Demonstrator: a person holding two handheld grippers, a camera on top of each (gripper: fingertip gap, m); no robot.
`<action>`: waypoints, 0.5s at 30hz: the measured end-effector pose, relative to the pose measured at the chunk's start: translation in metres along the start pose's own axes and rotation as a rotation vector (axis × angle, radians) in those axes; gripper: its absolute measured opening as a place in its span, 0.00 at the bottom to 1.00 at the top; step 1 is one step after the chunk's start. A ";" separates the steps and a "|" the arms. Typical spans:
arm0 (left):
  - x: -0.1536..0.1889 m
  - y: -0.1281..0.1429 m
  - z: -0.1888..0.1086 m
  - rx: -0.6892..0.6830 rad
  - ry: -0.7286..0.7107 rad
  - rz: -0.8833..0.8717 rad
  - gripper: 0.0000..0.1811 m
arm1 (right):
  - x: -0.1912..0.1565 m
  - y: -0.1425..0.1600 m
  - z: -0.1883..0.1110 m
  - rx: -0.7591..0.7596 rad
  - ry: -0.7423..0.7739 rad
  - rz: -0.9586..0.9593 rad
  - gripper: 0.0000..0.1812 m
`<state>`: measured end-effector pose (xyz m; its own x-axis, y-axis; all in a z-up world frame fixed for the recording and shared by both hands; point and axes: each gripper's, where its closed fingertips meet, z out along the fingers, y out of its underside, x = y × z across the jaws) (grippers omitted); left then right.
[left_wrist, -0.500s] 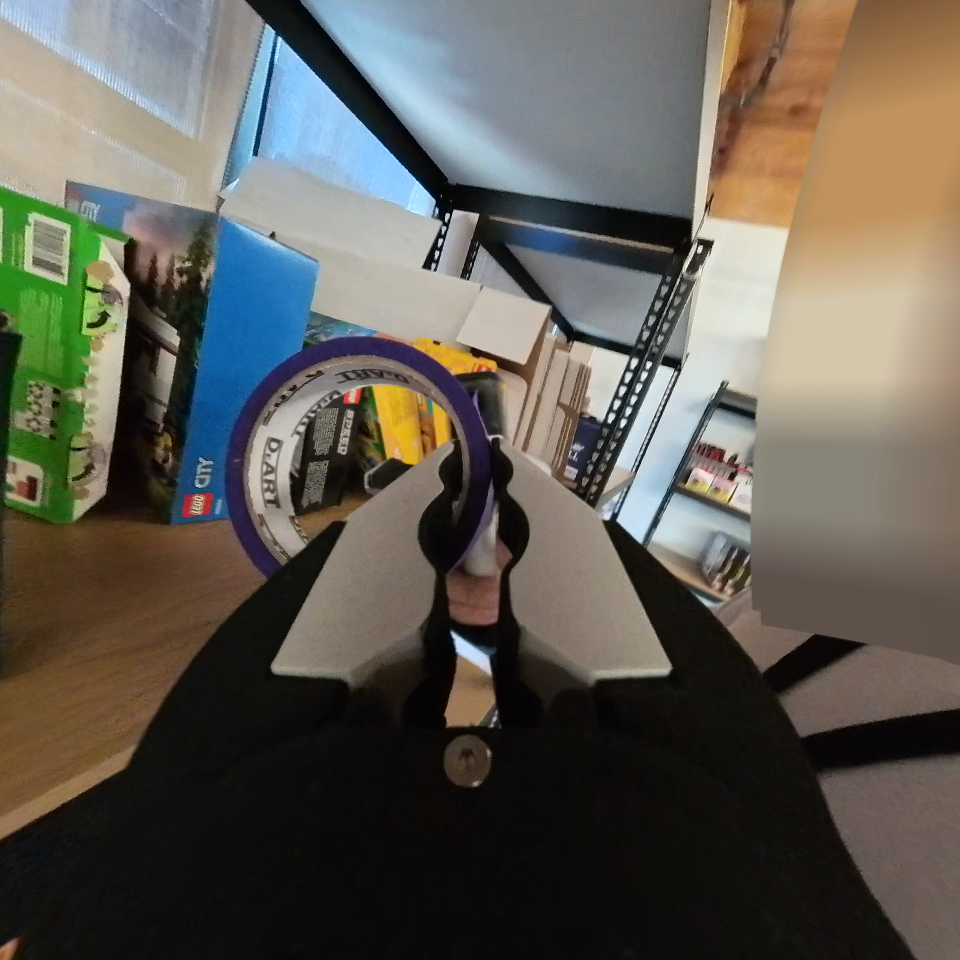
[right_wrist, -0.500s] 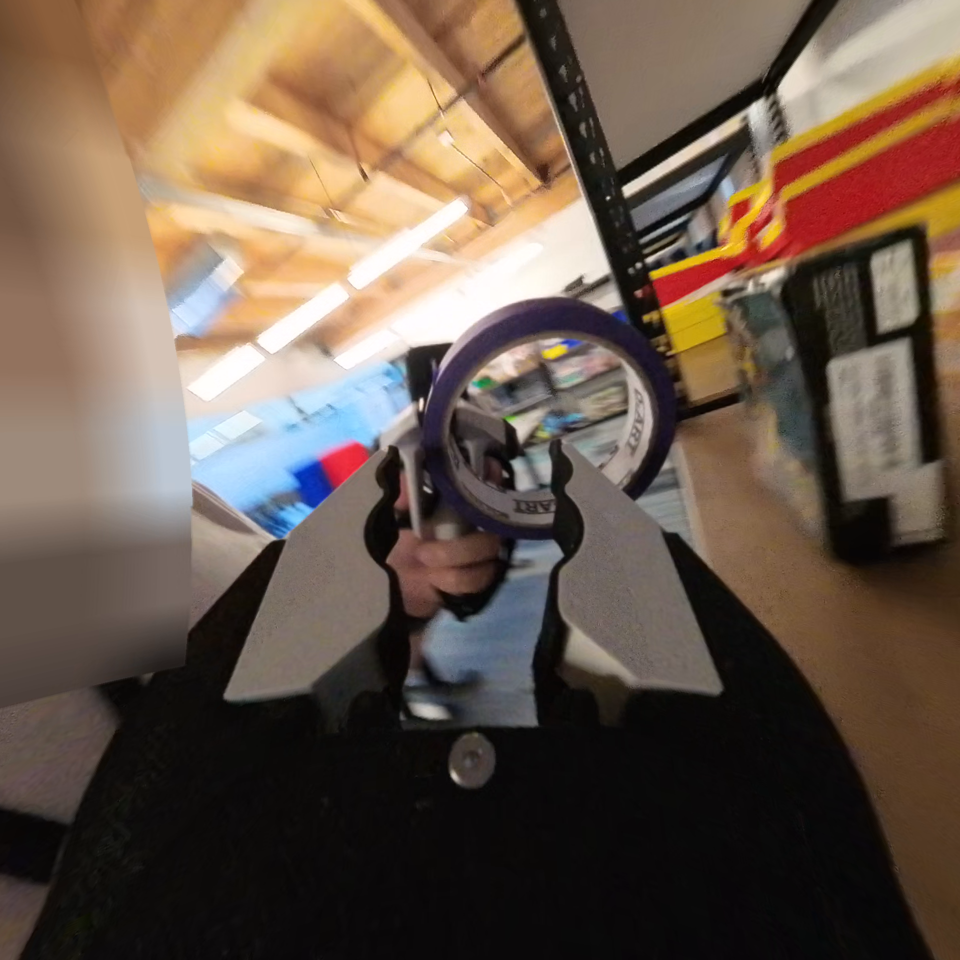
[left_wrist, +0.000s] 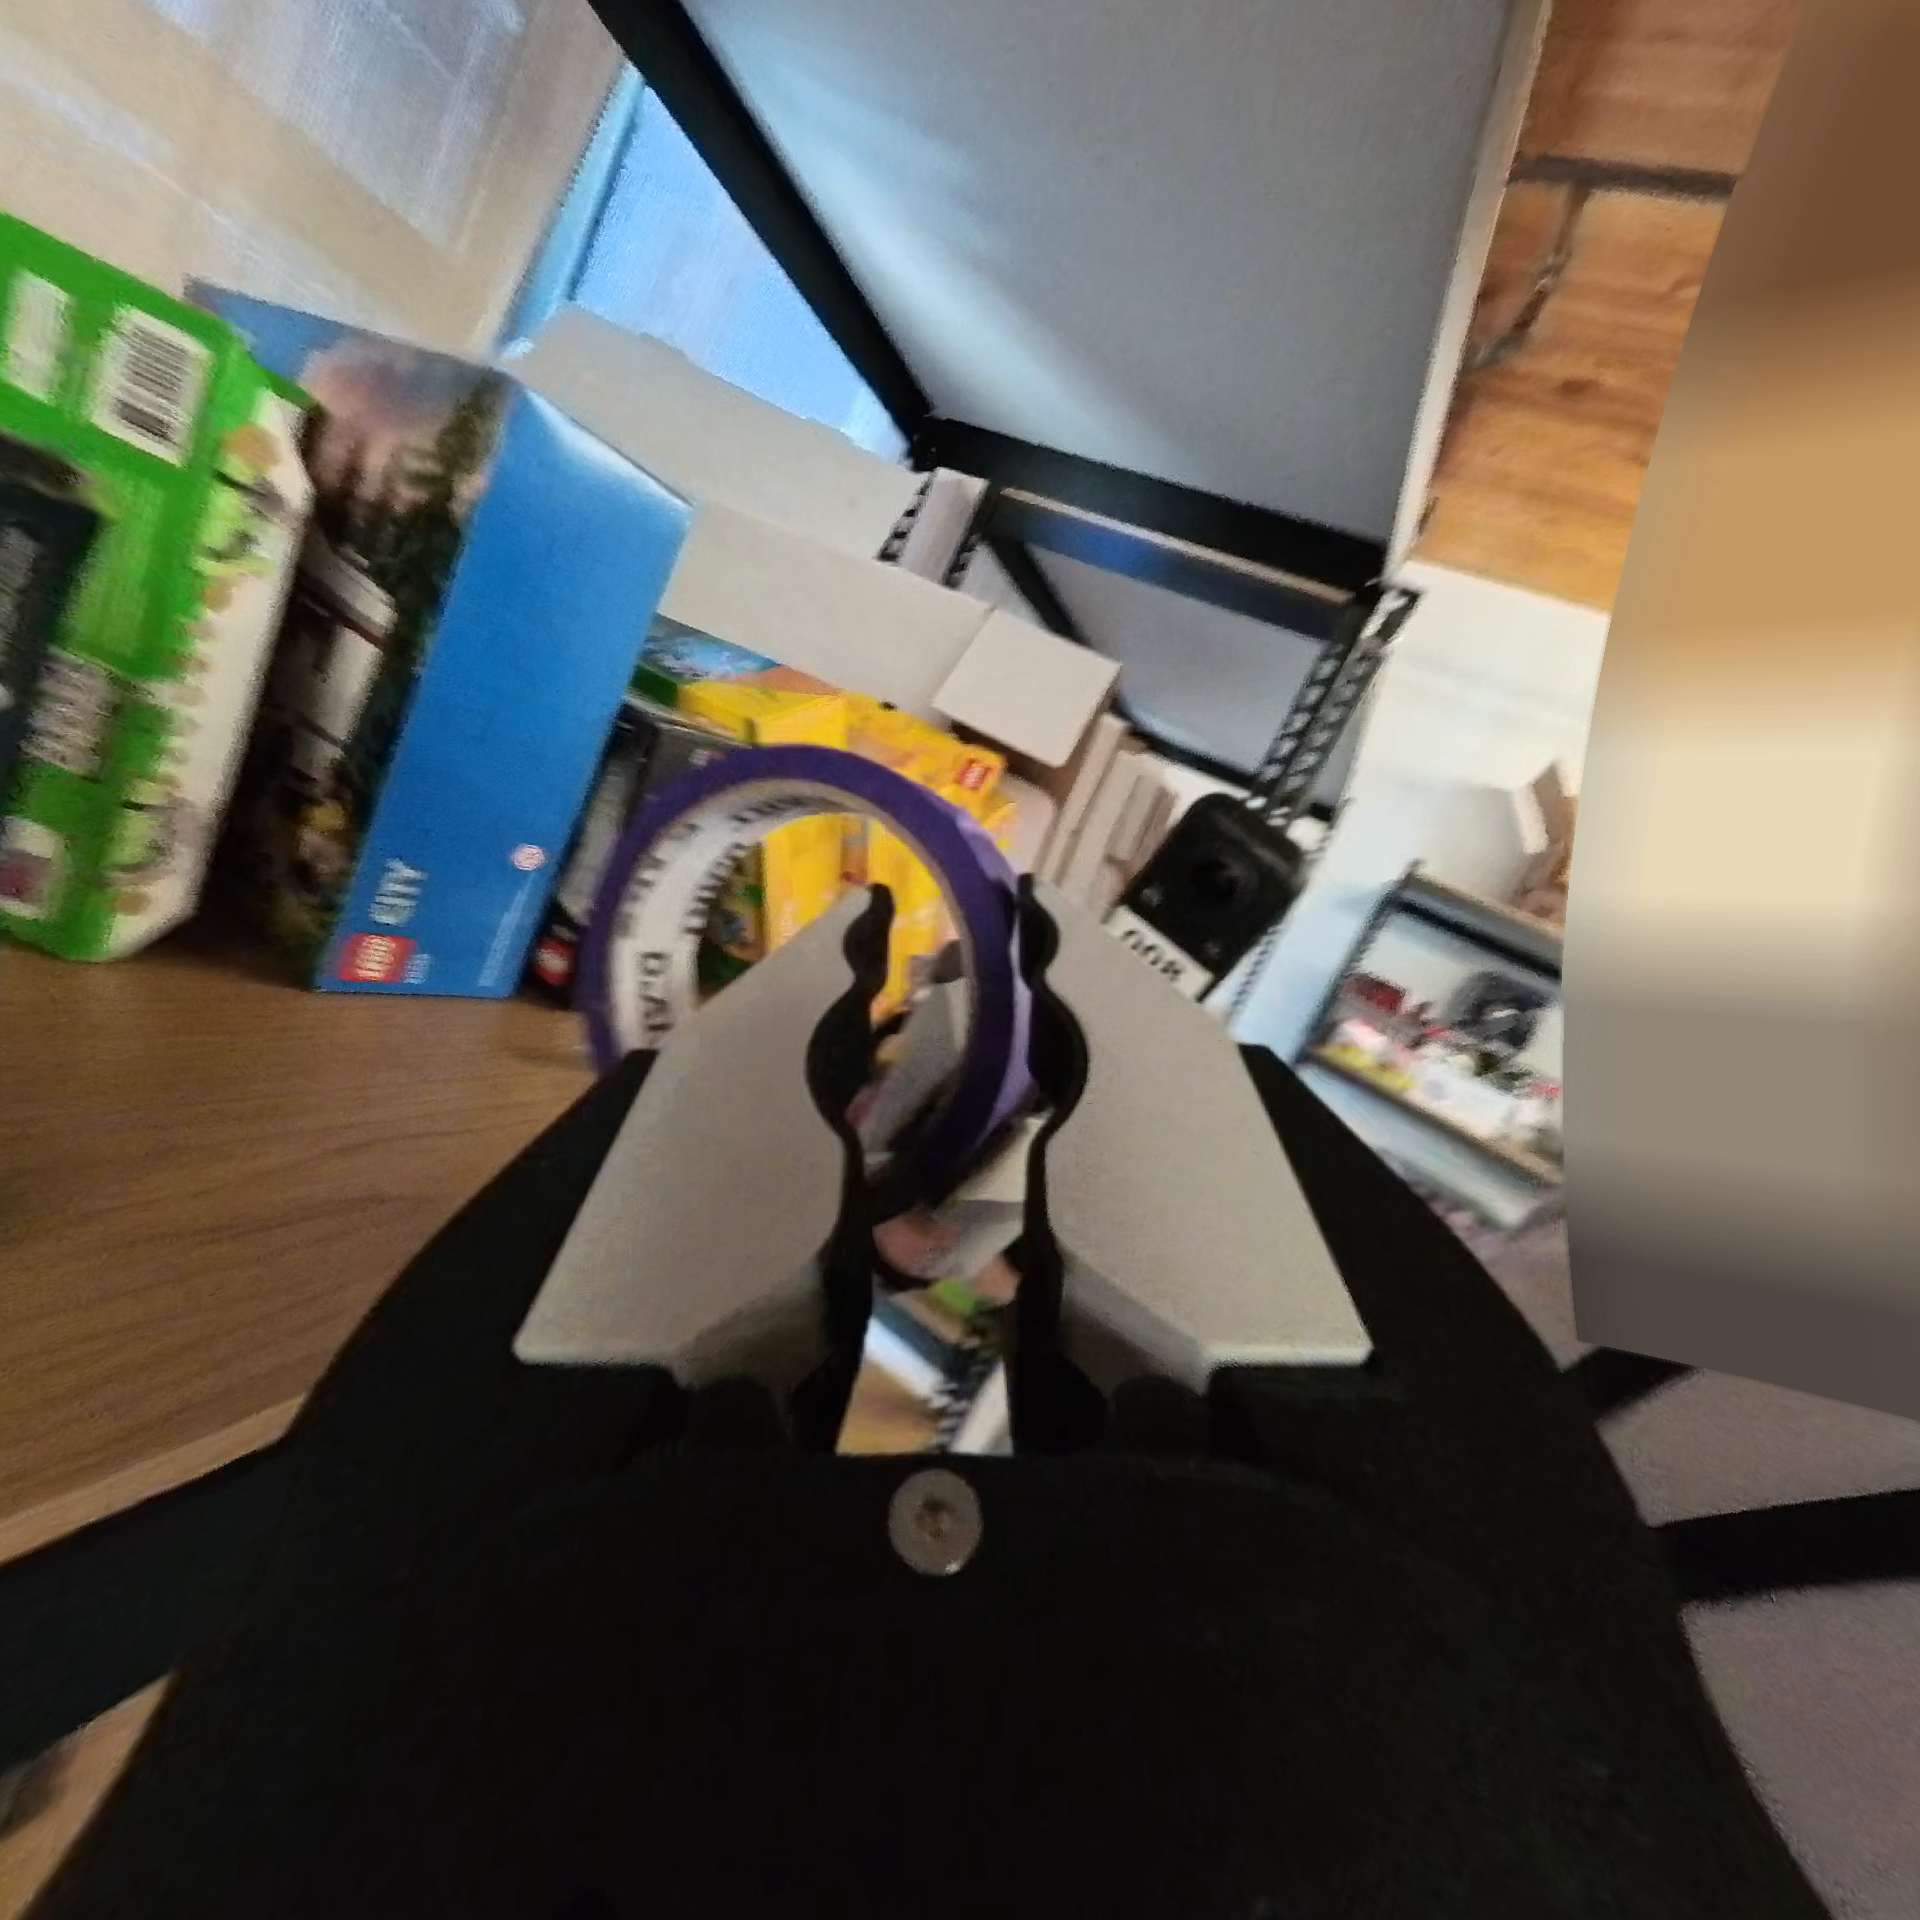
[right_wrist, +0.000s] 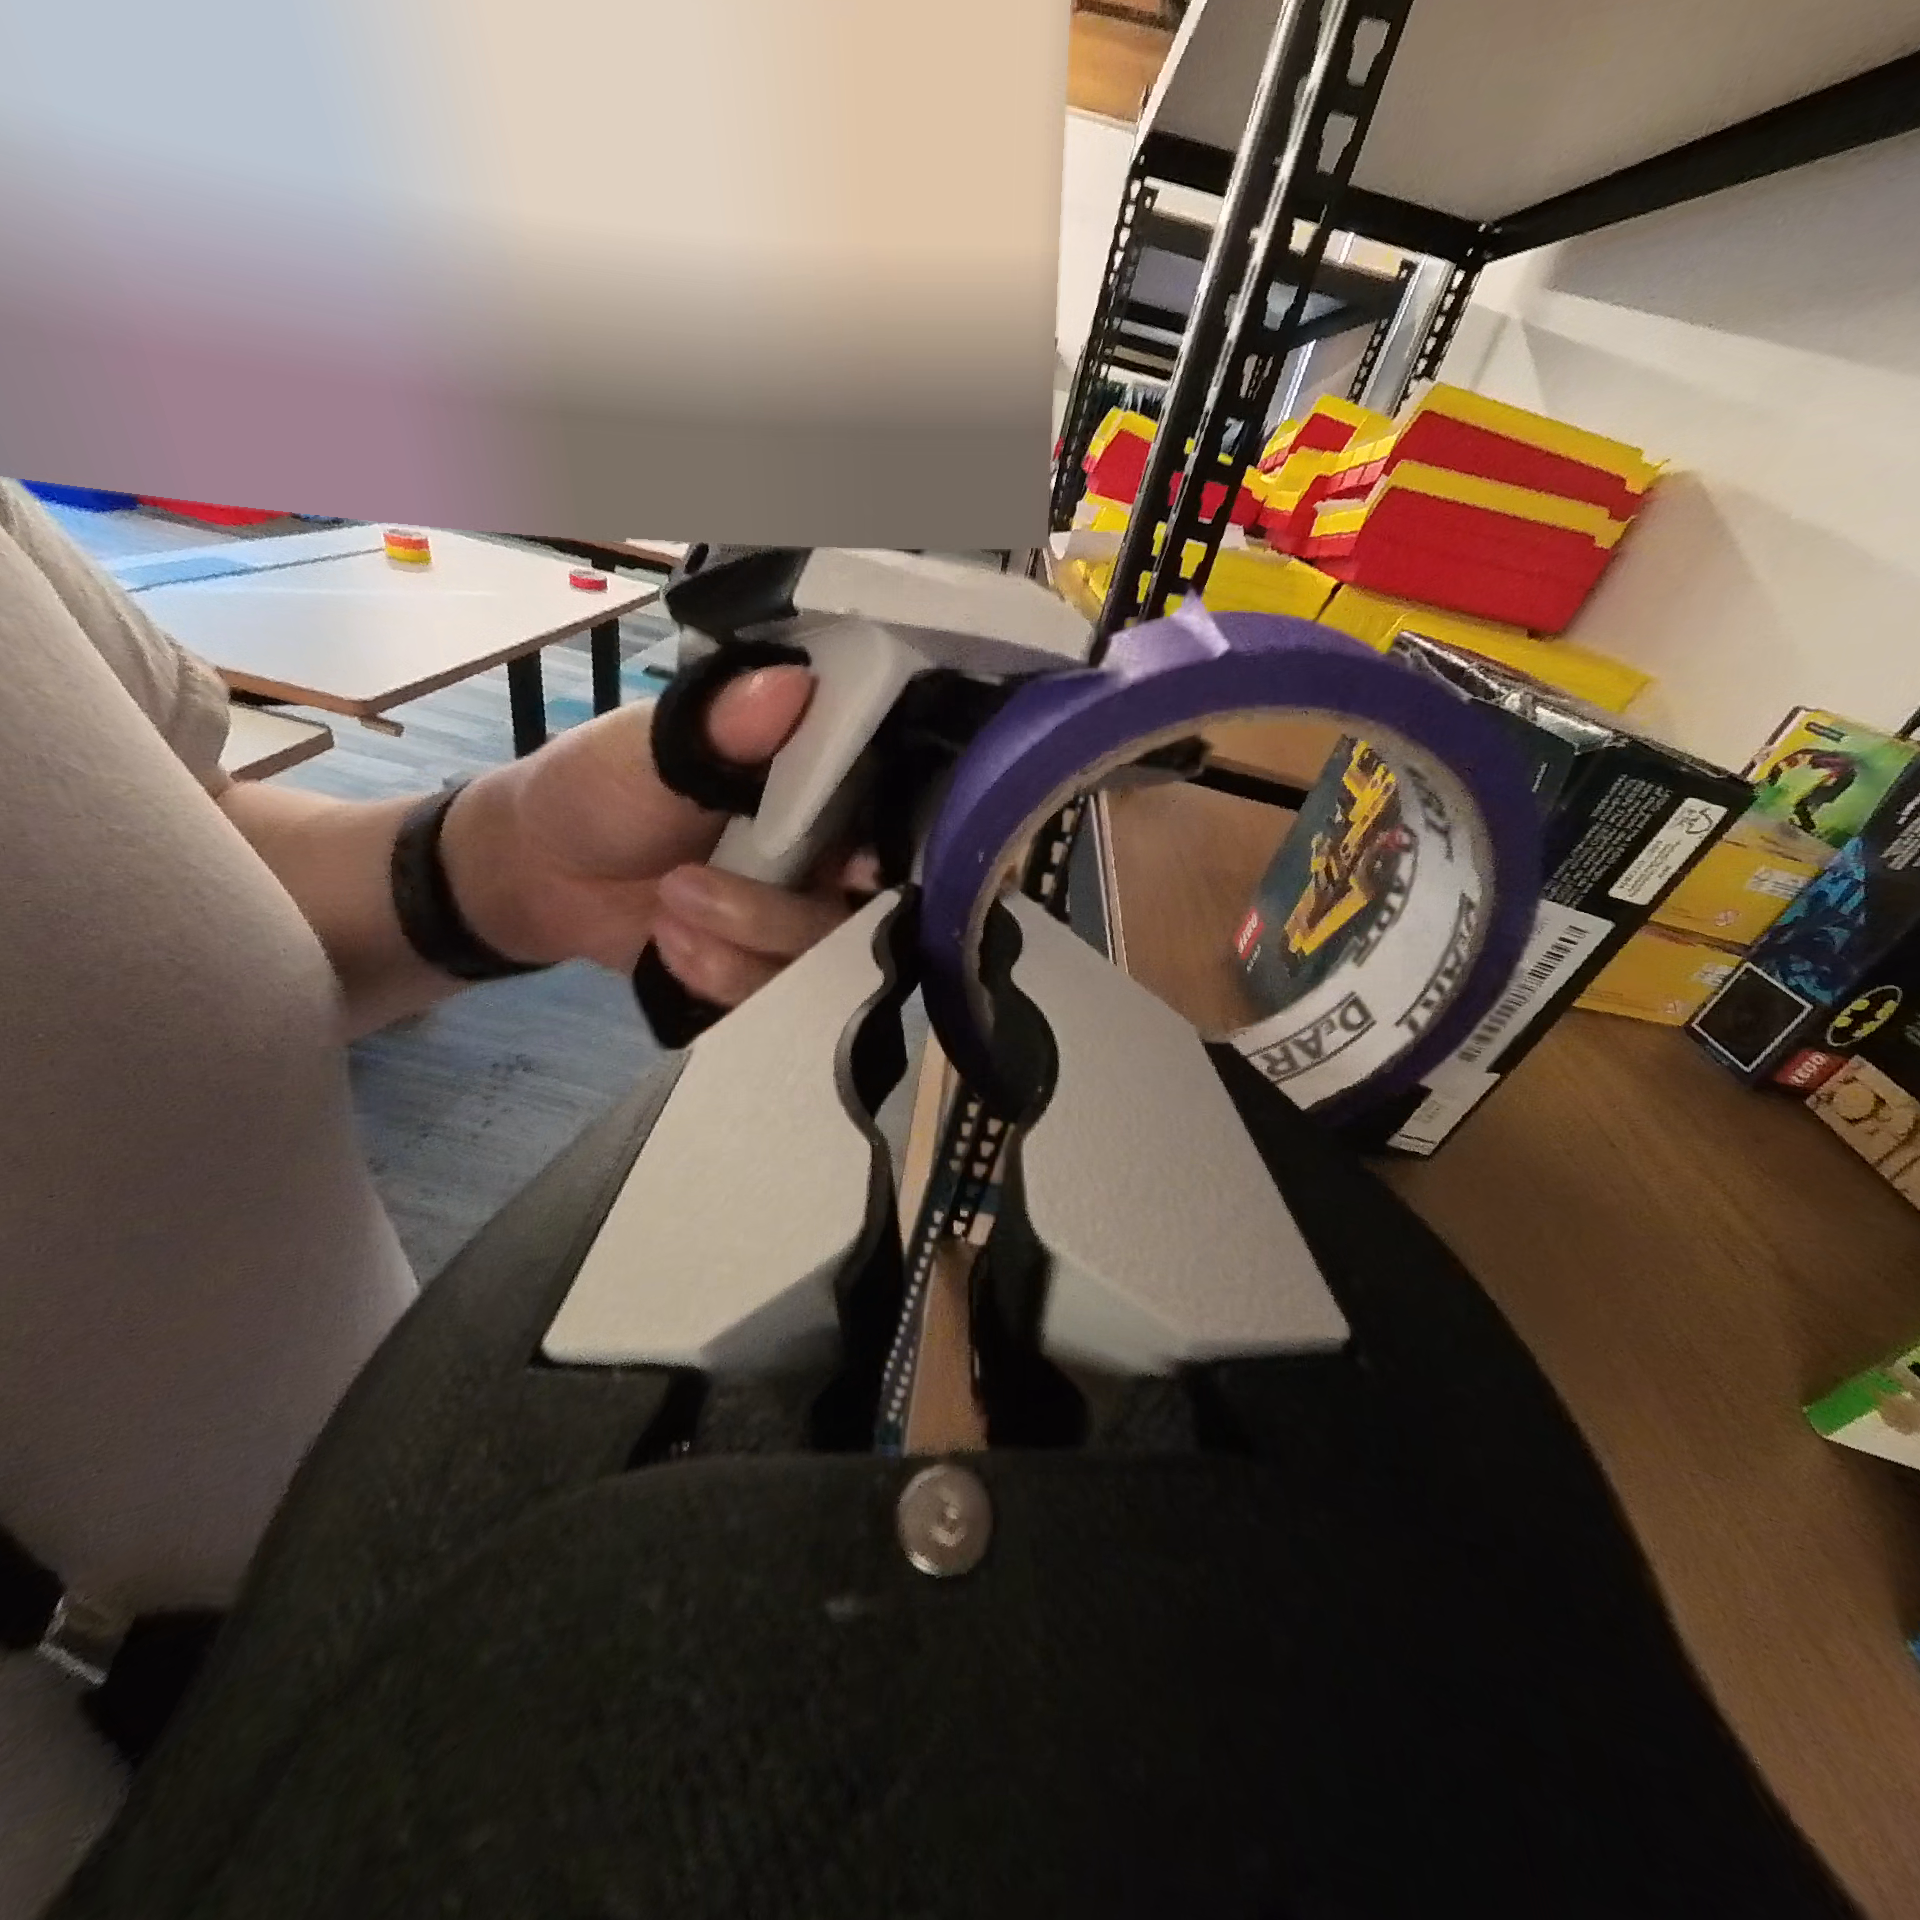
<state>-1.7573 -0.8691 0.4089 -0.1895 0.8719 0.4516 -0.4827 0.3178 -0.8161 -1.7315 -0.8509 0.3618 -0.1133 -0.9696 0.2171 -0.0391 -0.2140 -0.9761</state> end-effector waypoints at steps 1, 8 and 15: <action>-0.005 -0.003 -0.004 -0.008 -0.040 0.061 0.14 | -0.001 0.001 -0.003 -0.018 -0.007 -0.011 0.04; 0.002 -0.006 -0.018 -0.284 -0.118 0.724 0.21 | -0.008 0.011 -0.014 -0.164 -0.050 -0.107 0.05; 0.019 -0.004 -0.009 -0.455 -0.006 0.906 0.13 | -0.007 0.015 -0.019 -0.246 -0.030 -0.206 0.05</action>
<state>-1.7516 -0.8506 0.4179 -0.3275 0.8538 -0.4048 0.2161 -0.3494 -0.9117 -1.7502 -0.8452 0.3458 -0.0487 -0.9126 0.4060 -0.2971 -0.3749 -0.8782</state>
